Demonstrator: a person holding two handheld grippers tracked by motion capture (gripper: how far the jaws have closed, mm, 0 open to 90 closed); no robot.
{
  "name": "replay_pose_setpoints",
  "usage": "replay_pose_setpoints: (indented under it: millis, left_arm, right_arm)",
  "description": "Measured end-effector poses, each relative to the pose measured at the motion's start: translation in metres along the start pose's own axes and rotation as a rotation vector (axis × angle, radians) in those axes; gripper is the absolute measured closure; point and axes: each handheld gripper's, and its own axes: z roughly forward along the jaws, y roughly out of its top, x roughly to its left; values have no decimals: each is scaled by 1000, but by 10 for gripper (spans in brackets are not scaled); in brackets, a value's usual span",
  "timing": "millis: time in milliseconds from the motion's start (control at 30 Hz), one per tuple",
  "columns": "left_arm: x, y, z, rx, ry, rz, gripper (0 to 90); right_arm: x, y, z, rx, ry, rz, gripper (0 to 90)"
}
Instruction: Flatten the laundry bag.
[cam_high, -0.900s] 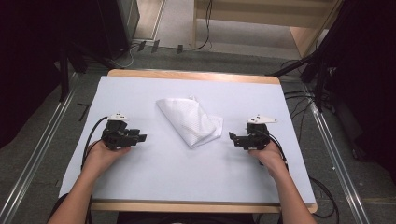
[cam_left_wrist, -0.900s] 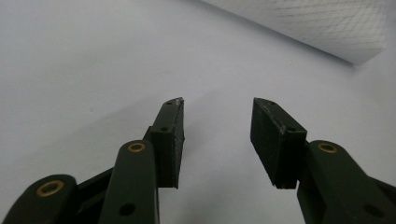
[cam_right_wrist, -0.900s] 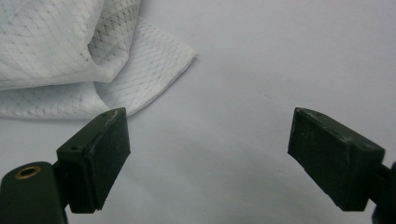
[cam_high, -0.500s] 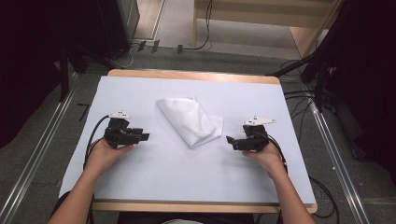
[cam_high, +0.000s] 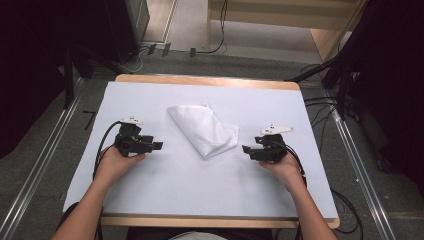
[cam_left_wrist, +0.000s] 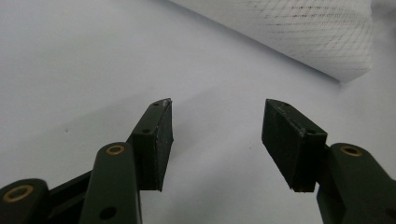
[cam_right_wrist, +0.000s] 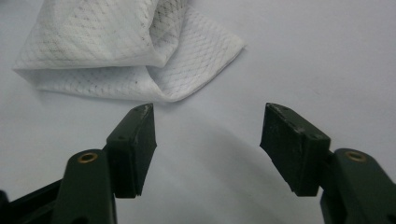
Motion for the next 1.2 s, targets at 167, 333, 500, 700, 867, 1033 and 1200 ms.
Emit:
replay_pose_setpoints:
  millis: [167, 333, 500, 700, 867, 1033, 1200]
  left_arm:
    - [2, -1, 0, 3, -7, -6, 401]
    - [3, -3, -2, -3, -7, -9, 378]
    - [2, -3, -3, 2, -8, -3, 361]
    - [1, -3, -3, -5, -10, -3, 341]
    - [1, -2, -3, -13, -16, -8, 330]
    - [2, -3, -3, -11, -15, -6, 323]
    - [2, -3, -4, -13, -4, -14, 335]
  right_arm:
    - [-4, 2, 2, 30, 36, 19, 427]
    - [-2, 8, 0, 23, 19, 19, 473]
    - [4, 10, -5, -10, 6, 1, 493]
    - [3, 13, -8, -14, 37, 23, 508]
    - [3, 13, -6, 8, 49, 40, 523]
    - [5, 14, -5, 15, 52, 32, 538]
    - [8, 16, -6, 2, 48, 23, 591]
